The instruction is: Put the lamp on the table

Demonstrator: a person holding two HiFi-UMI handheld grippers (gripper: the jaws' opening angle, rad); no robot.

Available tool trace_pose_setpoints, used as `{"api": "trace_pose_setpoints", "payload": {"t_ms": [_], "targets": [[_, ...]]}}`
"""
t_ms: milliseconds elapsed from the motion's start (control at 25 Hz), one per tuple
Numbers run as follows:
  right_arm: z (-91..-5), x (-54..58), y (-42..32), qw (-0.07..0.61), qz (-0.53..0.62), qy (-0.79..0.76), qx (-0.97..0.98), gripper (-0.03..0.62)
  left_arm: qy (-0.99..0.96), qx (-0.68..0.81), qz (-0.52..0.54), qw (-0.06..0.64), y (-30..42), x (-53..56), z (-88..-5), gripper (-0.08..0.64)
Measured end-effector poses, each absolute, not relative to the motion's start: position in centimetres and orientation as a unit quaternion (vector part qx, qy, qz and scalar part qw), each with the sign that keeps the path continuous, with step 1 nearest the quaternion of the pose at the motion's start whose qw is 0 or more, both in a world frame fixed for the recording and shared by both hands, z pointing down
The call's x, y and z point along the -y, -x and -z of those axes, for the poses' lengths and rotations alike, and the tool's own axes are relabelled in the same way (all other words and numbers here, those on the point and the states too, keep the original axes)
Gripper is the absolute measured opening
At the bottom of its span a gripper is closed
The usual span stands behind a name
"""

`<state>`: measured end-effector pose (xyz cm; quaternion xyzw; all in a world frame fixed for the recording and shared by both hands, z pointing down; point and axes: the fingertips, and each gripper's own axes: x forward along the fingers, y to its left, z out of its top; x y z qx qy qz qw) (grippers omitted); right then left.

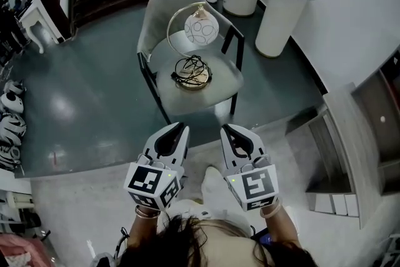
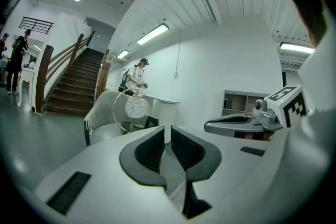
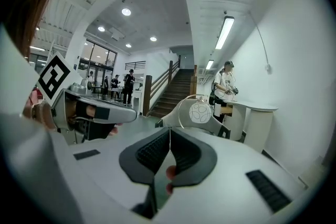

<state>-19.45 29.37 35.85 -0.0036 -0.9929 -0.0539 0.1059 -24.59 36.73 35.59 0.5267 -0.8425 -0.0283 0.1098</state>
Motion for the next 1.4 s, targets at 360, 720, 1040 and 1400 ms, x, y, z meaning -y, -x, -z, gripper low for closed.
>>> {"api": "trace_pose_setpoints", "payload": {"t_ms": [360,720,1040,1400], "targets": [[-35.0,-25.1,23.7,0.108,0.061,0.023,0.992,0.023,-0.501,0.858,0.039,0.108,29.4,-32.9,-34.6,0.044],[-34.2,-21.7,26.4,0.080,0.057,0.077,0.992,0.024,-0.477,0.871,0.057,0.101,32.0,-29.3,-34.5,0.043],[-34.4,-20.2,28.0,0.070,0.030,0.115,0.990,0.023,-0.449,0.885,0.045,0.111,33.4,-28.4,-35.0,0.044],[-34.2,-19.8,29.2,0.059,-0.001,0.139,0.988,0.023,-0.436,0.892,0.041,0.113,35.1,-28.5,-34.9,0.044]]}}
